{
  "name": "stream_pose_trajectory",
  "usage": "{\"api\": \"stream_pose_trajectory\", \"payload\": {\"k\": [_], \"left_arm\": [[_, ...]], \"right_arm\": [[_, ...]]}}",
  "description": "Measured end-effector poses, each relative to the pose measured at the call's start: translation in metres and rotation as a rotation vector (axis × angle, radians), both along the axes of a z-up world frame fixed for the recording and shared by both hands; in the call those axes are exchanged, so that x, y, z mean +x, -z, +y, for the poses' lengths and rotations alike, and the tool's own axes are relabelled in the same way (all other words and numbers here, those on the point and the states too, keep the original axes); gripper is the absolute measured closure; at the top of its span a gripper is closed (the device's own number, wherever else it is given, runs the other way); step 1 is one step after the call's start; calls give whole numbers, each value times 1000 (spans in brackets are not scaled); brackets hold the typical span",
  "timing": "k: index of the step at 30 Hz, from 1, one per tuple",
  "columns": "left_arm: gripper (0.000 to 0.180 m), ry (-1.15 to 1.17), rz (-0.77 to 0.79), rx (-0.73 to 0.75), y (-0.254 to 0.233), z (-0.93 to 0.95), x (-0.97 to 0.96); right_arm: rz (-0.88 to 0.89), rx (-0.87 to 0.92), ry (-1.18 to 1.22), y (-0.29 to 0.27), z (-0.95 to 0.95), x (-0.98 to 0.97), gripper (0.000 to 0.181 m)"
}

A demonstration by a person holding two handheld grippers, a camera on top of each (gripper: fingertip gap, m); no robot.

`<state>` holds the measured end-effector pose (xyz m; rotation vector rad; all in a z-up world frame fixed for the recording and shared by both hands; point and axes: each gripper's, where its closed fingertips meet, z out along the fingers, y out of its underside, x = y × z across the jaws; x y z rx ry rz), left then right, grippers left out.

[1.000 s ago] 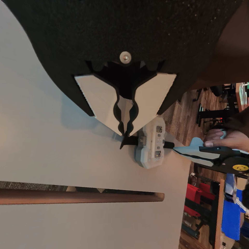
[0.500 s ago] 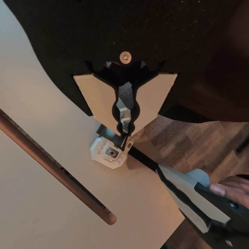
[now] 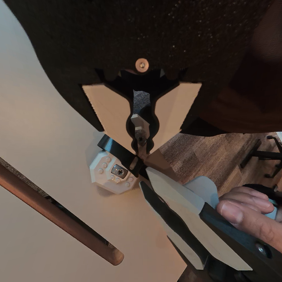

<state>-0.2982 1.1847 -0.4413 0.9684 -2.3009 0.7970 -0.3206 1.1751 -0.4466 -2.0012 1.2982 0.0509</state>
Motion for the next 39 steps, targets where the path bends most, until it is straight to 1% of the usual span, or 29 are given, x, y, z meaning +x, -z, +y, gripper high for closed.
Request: {"api": "stream_pose_trajectory", "payload": {"k": [3,4,5,6,7,9,13,16,20,22,23,27,31,36,39], "left_arm": [[155,14,6,2,3,-8,0],[159,22,3,4,4,-10,-1],[167,22,-25,22,8,-10,2],[170,31,-61,54,12,-7,5],[173,44,-75,55,13,-6,6],[179,40,-66,59,12,-5,5],[180,32,-69,65,12,-3,6],[180,28,-48,56,9,-5,4],[160,23,11,-23,-4,-20,-2],[151,37,17,-7,-2,-23,-3],[156,47,4,-2,-1,-24,-2],[156,40,-72,22,-3,-19,10],[156,54,-206,108,3,7,20],[156,110,-323,208,22,44,11],[154,139,-398,289,40,62,12]], "right_arm": [[2,21,4,0,1,0,173],[3,26,7,0,1,0,174],[2,28,10,0,0,1,174],[2,29,13,0,0,0,174],[-2,29,19,-1,-2,0,172],[-17,26,55,-3,-10,1,169],[13,72,124,-2,-28,-1,168],[35,85,108,3,-27,-3,170],[23,119,76,-3,-15,-1,169],[14,132,77,-6,-13,-1,167],[5,113,90,-5,-18,-1,165],[-30,16,257,-6,-69,2,163],[-10,-9,400,-4,-123,-12,161],[-13,-36,320,-4,-117,-25,161],[-56,-112,308,-1,-105,-11,158]]}}
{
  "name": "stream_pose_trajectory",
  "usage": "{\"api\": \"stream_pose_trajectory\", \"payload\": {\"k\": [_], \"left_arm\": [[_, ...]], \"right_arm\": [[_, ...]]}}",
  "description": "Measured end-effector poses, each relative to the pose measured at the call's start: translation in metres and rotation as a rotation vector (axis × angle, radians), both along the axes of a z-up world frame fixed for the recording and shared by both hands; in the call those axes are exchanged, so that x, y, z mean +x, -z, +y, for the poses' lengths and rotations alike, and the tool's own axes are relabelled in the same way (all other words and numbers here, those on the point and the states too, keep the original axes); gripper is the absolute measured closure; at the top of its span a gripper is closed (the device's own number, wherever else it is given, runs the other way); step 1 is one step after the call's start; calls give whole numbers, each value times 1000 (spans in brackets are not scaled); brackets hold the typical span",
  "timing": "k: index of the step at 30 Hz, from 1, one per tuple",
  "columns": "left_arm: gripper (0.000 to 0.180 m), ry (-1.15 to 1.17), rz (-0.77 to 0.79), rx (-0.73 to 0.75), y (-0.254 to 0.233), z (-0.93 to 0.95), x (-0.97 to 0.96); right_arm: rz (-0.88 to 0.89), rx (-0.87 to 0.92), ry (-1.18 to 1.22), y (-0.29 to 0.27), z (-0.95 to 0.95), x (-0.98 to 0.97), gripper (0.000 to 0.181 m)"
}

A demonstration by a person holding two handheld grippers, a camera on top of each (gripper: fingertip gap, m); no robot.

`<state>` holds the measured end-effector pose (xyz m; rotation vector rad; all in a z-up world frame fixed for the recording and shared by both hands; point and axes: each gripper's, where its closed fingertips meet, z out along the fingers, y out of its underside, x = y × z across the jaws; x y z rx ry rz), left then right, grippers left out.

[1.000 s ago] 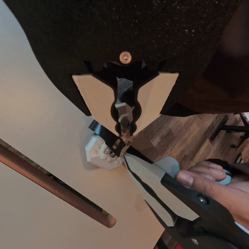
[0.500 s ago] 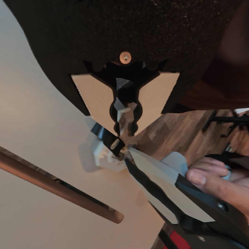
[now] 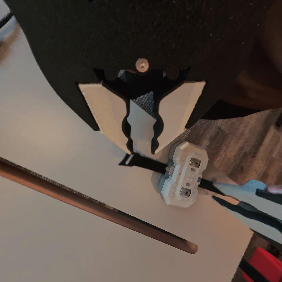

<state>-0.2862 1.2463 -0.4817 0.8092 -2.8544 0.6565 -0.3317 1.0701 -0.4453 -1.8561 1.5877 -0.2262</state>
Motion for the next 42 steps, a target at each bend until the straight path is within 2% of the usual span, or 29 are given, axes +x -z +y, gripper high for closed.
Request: {"api": "stream_pose_trajectory", "payload": {"k": [3,6,7,11,19,24,28,34,38,40,42], "left_arm": [[152,10,-45,-6,4,5,2],[153,-13,-45,-75,4,5,2],[158,-30,-52,-98,4,6,4],[167,-81,-48,-165,5,10,5],[165,-225,26,-222,3,32,-4],[156,-232,14,-201,2,42,-13],[152,-259,25,-211,2,45,-18],[149,-256,16,-230,1,36,-14],[150,-232,-4,-232,1,31,-12],[150,-224,-17,-231,2,29,-11],[150,-227,-14,-241,1,28,-9]], "right_arm": [[-28,-112,41,10,-7,18,147],[27,-134,46,38,-18,18,147],[-17,-124,55,38,-22,22,158],[-58,-124,-6,40,-29,19,174],[-69,125,33,39,-32,10,181],[-74,132,52,39,-36,6,180],[-96,42,76,36,-50,2,164],[-180,-34,39,14,-51,3,161],[-218,8,-172,-1,-8,1,159],[-250,-64,-252,0,6,1,158],[-204,-124,-284,16,10,0,159]]}}
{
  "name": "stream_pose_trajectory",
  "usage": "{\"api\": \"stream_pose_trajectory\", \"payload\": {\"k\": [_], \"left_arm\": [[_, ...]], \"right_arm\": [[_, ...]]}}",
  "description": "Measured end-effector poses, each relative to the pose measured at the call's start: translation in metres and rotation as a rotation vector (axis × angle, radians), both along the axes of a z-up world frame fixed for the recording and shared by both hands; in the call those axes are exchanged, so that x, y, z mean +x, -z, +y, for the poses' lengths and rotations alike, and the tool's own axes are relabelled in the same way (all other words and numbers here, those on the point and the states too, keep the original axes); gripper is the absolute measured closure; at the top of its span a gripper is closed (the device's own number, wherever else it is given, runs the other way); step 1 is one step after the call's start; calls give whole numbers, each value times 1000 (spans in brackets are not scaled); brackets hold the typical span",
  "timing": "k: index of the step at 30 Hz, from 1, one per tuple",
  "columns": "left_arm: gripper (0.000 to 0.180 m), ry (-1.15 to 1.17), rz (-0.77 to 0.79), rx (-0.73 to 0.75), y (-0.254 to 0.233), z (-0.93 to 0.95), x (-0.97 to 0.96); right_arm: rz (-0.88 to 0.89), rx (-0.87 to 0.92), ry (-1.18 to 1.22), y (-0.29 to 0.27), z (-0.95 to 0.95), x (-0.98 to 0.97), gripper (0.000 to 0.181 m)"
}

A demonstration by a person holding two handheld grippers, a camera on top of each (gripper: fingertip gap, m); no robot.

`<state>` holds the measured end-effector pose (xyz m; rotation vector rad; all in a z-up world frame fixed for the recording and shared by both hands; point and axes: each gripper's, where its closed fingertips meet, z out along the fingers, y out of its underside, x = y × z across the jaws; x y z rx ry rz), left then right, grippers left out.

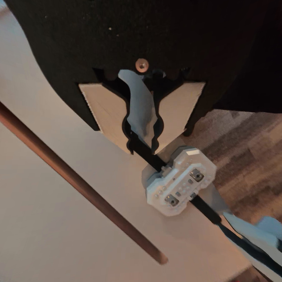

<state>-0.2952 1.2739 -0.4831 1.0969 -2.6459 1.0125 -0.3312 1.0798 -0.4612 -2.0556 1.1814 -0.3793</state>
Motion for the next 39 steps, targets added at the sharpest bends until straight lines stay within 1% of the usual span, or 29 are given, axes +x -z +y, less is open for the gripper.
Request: {"api": "stream_pose_trajectory", "payload": {"k": [3,4,8,13,15,17,18,19,21,23,24,26,28,30,32,34,37,38,39], "left_arm": [[152,-21,20,-18,0,-1,1],[152,-29,30,-18,-1,0,1],[148,-46,49,6,-1,8,-3],[143,-42,105,-16,-3,-2,0],[149,-62,135,-24,-2,-7,8],[149,-65,179,-44,-3,-12,12],[158,-68,182,-44,-1,-12,15],[170,-85,189,-40,2,-11,18],[179,-108,258,-87,0,-17,16],[180,-127,299,-129,-7,-21,14],[178,-131,296,-113,-9,-18,14],[163,-125,240,-58,-11,-10,17],[151,-73,145,-8,-16,-6,23],[140,43,61,16,-19,-11,23],[135,175,-26,53,-15,-20,23],[129,294,-60,74,-10,-29,20],[127,434,-101,116,-3,-37,14],[127,466,-104,139,1,-37,12],[133,481,-127,144,1,-38,13]], "right_arm": [[87,-10,8,23,0,-1,156],[76,-2,13,22,-1,1,158],[93,8,0,23,0,-2,155],[110,-2,-30,23,0,-6,157],[125,-30,-44,23,-1,-8,158],[146,-57,-56,23,0,-11,155],[161,-62,-53,23,1,-12,153],[175,-54,-50,21,4,-13,150],[171,-31,-39,10,11,-12,149],[150,-17,-19,-6,17,-7,147],[150,8,-11,-14,24,-4,140],[177,23,23,-20,31,-2,121],[183,23,53,-22,35,-1,120],[212,7,84,-18,37,-4,112],[262,-37,121,-8,35,-11,110],[298,-56,154,-1,36,-17,103],[308,-85,181,4,40,-18,88],[311,-98,191,5,41,-17,87],[309,-96,194,4,45,-15,87]]}}
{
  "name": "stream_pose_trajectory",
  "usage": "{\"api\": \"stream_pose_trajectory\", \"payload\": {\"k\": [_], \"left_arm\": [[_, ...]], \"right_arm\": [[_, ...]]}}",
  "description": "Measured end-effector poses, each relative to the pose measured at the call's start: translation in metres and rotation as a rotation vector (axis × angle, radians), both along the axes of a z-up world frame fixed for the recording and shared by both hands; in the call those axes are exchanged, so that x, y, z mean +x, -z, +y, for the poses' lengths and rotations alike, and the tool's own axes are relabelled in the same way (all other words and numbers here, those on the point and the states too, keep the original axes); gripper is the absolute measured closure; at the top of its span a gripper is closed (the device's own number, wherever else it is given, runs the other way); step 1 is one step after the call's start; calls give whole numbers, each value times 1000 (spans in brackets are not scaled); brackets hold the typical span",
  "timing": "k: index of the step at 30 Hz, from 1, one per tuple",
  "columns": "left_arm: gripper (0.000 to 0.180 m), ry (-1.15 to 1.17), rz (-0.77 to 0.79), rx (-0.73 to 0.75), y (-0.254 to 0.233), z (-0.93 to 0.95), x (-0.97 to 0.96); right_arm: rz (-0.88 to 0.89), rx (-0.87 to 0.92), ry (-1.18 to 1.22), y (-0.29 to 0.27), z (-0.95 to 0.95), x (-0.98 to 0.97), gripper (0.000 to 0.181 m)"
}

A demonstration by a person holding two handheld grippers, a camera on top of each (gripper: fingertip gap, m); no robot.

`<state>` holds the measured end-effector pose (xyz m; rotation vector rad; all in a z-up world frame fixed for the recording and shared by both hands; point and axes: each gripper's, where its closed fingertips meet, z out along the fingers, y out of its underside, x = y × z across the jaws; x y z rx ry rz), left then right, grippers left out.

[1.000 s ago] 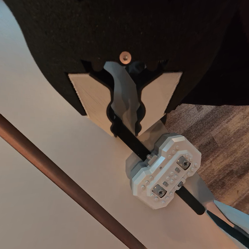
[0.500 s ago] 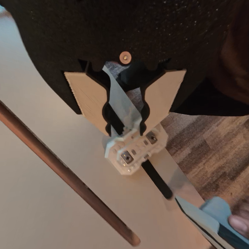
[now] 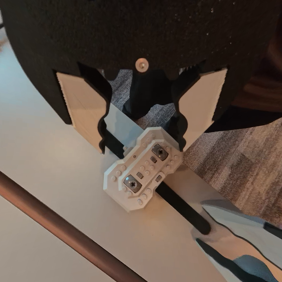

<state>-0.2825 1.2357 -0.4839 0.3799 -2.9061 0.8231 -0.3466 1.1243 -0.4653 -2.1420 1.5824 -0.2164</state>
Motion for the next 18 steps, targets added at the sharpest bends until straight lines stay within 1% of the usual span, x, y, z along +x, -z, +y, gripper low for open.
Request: {"api": "stream_pose_trajectory", "payload": {"k": [3,5,7,9,10,14,15,18], "left_arm": [[149,10,-21,15,1,-2,3],[163,11,8,20,2,-6,-2],[180,22,-6,41,4,-7,-3],[180,16,-5,48,4,-8,-4],[180,11,3,50,5,-8,-6],[180,-23,51,54,4,-6,-13],[180,-31,62,51,3,-5,-15],[180,-72,95,17,-4,-2,-13]], "right_arm": [[11,-30,4,5,6,1,84],[30,-55,21,11,8,1,81],[43,-31,44,12,13,0,80],[70,-20,82,19,13,-1,80],[58,-34,83,20,12,1,83],[61,-86,14,23,12,2,85],[68,-86,4,22,11,2,90],[84,-72,5,20,4,1,91]]}}
